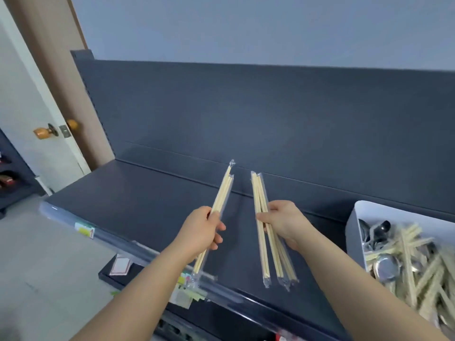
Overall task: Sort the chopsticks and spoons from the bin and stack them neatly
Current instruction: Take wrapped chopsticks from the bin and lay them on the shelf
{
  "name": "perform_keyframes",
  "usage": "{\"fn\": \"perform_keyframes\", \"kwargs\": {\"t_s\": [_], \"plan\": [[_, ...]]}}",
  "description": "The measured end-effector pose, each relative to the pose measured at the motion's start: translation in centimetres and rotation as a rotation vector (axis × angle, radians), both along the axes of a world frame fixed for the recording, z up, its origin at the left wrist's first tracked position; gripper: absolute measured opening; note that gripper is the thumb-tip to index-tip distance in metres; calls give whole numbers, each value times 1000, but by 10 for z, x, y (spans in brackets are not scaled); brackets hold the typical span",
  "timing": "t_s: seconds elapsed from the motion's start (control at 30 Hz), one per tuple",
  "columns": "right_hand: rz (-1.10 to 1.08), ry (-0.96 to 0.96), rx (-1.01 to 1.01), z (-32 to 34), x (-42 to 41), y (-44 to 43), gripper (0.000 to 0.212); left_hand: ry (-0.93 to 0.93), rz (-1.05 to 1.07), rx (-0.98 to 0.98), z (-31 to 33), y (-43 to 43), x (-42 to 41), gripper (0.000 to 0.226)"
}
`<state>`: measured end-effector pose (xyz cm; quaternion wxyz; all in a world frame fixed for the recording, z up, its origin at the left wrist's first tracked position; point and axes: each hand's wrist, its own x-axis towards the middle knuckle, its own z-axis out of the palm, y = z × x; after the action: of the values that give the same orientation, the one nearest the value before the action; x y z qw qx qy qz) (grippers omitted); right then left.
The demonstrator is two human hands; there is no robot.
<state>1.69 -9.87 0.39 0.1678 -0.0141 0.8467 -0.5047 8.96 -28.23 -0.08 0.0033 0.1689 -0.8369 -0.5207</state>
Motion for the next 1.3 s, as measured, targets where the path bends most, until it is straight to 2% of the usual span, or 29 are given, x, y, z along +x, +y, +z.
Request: {"fn": "perform_keyframes", "kwargs": {"t_s": [0.2, 0.47, 0.53, 0.63, 0.8, 0.9, 1.07, 1.2, 1.27, 1.3], "plan": [[-112, -60, 44, -40, -1, -73, 10, -117, 8, 11, -30, -83, -12, 28], [-161, -74, 138, -71, -21, -111, 19, -158, -83, -31, -73, -119, -63, 19], [-168, -84, 160, -77, -30, -116, 16, -158, -79, 22, -82, -123, -75, 24], [-163, -82, 187, -85, -45, -122, 29, -148, -45, 75, -95, -127, -93, 33], [-124, -31, 268, -98, -68, -128, 27, -69, 4, -90, -105, -127, -109, 29], [-96, -13, 308, -103, -75, -131, 25, -93, 12, -173, -107, -128, -116, 24], [-93, 13, 361, -101, -83, -137, 48, -194, -23, -16, -108, -132, -130, 25], [-72, 35, 384, -99, -82, -143, 55, -138, -63, 124, -106, -133, -135, 46], [-49, 62, 445, -99, -80, -146, 49, -125, -127, 52, -105, -136, -137, 40], [-43, 69, 479, -98, -79, -148, 45, -113, -203, -95, -105, -140, -138, 31]]}}
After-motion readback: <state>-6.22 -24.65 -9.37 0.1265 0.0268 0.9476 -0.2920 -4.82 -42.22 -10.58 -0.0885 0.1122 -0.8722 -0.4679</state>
